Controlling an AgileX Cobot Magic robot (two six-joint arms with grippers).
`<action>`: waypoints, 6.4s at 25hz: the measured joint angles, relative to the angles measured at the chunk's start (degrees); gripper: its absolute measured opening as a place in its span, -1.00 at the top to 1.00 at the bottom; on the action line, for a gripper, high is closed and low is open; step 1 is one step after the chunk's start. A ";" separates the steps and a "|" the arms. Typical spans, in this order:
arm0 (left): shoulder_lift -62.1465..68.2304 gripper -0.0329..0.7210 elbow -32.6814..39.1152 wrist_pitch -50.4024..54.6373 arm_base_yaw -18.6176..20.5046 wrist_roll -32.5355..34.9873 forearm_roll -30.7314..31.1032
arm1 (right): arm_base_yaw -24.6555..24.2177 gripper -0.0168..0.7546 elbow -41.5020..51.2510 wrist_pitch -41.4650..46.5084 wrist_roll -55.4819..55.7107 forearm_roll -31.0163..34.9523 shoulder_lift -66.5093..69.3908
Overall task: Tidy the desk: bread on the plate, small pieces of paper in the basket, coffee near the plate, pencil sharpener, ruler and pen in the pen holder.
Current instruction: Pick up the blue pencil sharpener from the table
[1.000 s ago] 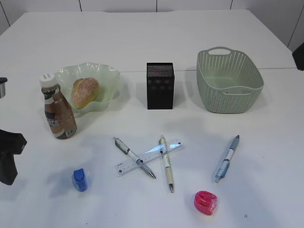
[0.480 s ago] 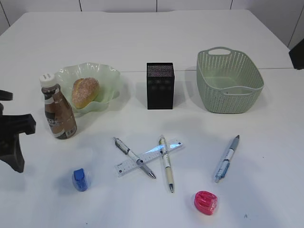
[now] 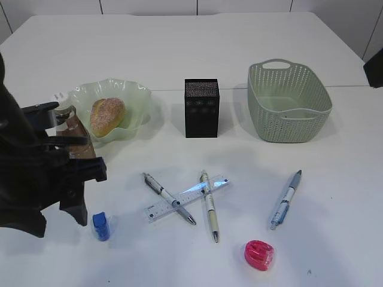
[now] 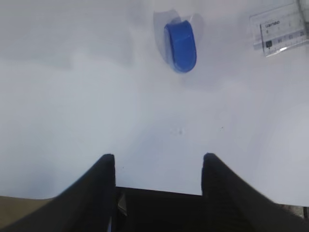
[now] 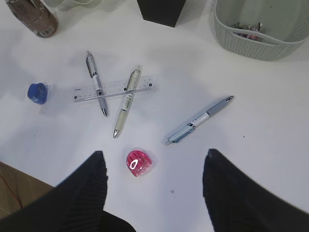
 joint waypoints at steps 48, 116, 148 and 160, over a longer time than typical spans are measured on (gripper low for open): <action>15.58 -0.15 -8.43 -4.63 3.03 -13.26 0.77 | 0.00 -0.32 0.00 0.33 0.00 1.11 0.00; 24.66 0.19 -8.43 -8.91 3.03 -8.56 0.26 | 0.00 -0.32 0.00 0.33 -0.10 1.38 0.00; 24.65 0.51 -28.82 4.36 2.65 -0.14 0.36 | 0.00 -0.32 0.00 0.33 -0.21 2.30 0.00; 24.65 0.52 -37.04 -3.11 -0.42 30.35 0.36 | 0.00 -0.32 0.00 0.33 -0.41 2.43 0.00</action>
